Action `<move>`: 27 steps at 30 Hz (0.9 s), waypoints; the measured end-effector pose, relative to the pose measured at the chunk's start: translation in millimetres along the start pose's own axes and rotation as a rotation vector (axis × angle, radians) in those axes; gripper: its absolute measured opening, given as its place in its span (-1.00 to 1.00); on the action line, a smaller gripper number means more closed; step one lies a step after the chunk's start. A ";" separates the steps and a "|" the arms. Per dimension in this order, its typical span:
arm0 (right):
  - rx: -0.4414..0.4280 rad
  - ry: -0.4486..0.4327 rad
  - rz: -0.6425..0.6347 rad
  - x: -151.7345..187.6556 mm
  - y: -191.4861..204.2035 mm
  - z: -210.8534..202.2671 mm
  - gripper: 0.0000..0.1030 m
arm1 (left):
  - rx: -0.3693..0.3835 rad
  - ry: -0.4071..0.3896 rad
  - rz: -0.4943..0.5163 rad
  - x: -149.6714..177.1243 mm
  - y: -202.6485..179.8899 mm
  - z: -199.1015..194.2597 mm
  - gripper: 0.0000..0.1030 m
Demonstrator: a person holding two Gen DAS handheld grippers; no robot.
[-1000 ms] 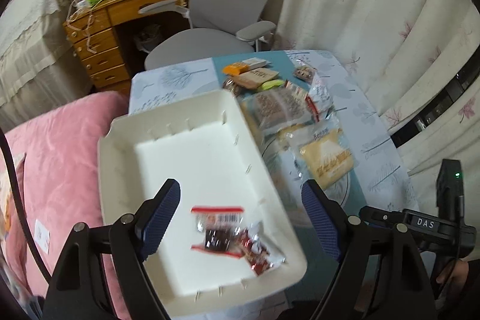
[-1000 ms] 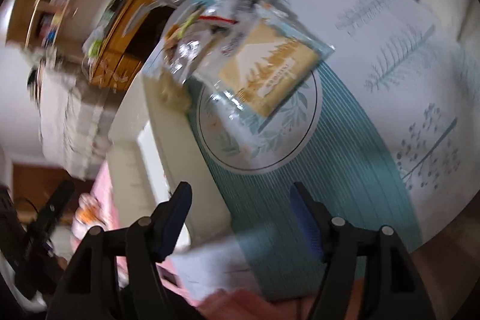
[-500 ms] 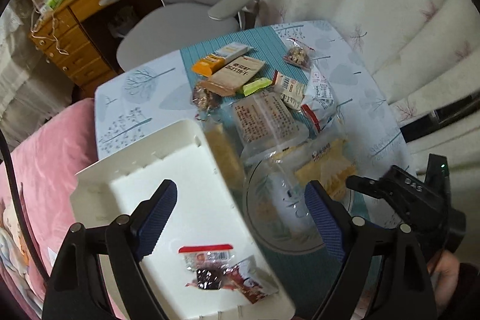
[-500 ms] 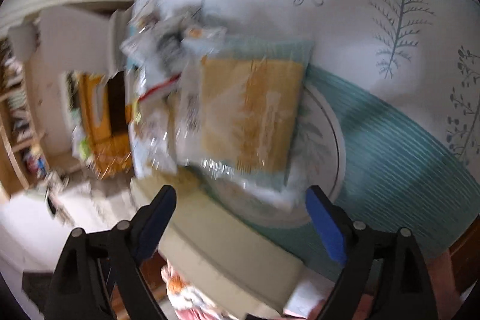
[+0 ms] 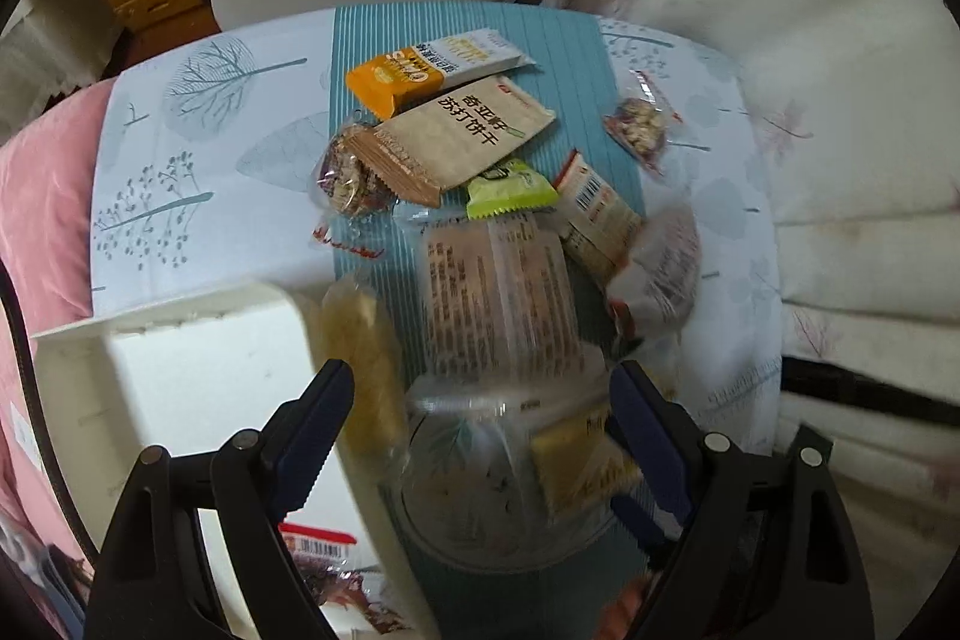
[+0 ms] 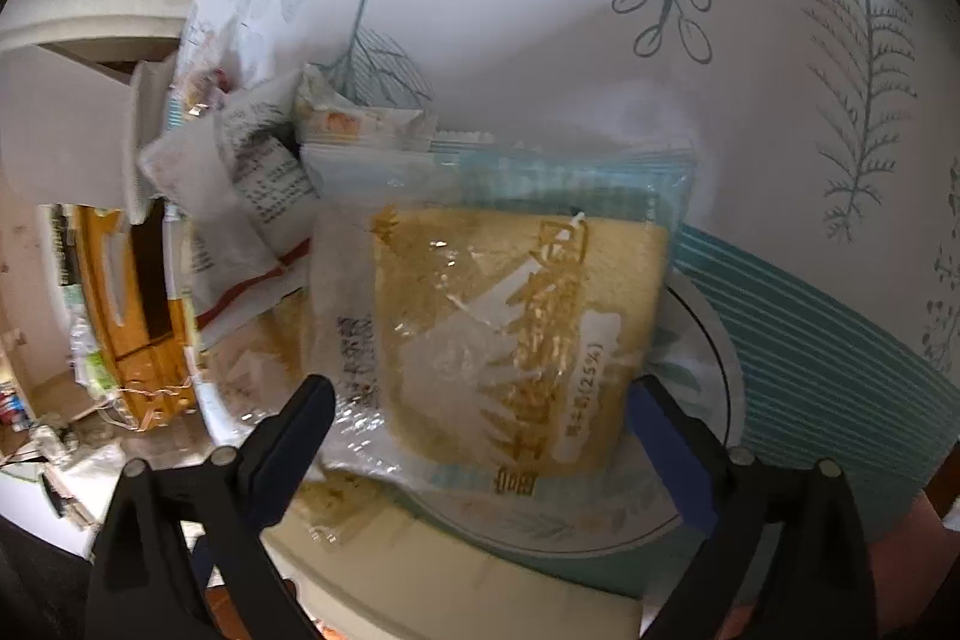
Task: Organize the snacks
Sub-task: 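Grasp the clear printed bread bag with left tool while right grasps Mount Fuji bread bag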
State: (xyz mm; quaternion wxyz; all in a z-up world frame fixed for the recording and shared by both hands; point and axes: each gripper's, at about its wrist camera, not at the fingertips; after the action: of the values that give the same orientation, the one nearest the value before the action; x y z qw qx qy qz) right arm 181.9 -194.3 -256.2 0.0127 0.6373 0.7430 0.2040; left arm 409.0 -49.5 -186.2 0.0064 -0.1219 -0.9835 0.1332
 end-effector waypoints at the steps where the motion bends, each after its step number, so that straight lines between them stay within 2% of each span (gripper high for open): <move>1: 0.020 -0.002 0.002 -0.1 2.4 1.7 0.93 | -0.007 0.014 -0.009 -5.5 -1.6 7.8 0.67; 4: 0.056 -0.024 0.009 1.0 8.0 4.4 0.93 | -0.016 0.049 -0.028 -16.7 -3.1 25.5 0.67; 8: 0.092 -0.007 0.019 -3.0 13.3 16.3 0.93 | -0.046 0.101 -0.037 -24.9 -7.5 51.9 0.67; 11: 0.099 0.000 0.022 -9.4 13.9 22.7 0.97 | -0.033 0.127 -0.059 -28.6 -8.1 65.0 0.67; 18: 0.182 0.018 -0.034 -12.4 35.8 36.7 1.00 | -0.083 0.172 -0.086 -32.0 -10.9 90.3 0.67; 21: 0.238 0.045 -0.074 -10.9 48.7 45.1 1.00 | -0.119 0.164 -0.071 -32.6 -15.3 94.7 0.64; 22: 0.251 0.054 -0.086 -11.3 52.4 47.5 1.00 | -0.110 0.166 -0.066 -32.8 -17.1 97.0 0.57; 27: 0.264 0.082 -0.108 -15.7 68.9 57.0 0.99 | -0.095 0.162 -0.109 -30.4 -14.0 103.8 0.47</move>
State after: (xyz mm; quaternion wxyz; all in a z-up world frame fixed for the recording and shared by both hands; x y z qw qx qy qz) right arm 265.7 -185.7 -290.1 -0.0906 0.5837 0.7964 0.1294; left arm 430.4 -97.0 -282.0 0.0873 -0.0789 -0.9902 0.0757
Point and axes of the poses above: each gripper's, at about its wrist camera, not at the fingertips, and z roughly the way its jaws point, y to its left, x to its underside, and after that the axes turned 2 degrees about x, right-handed
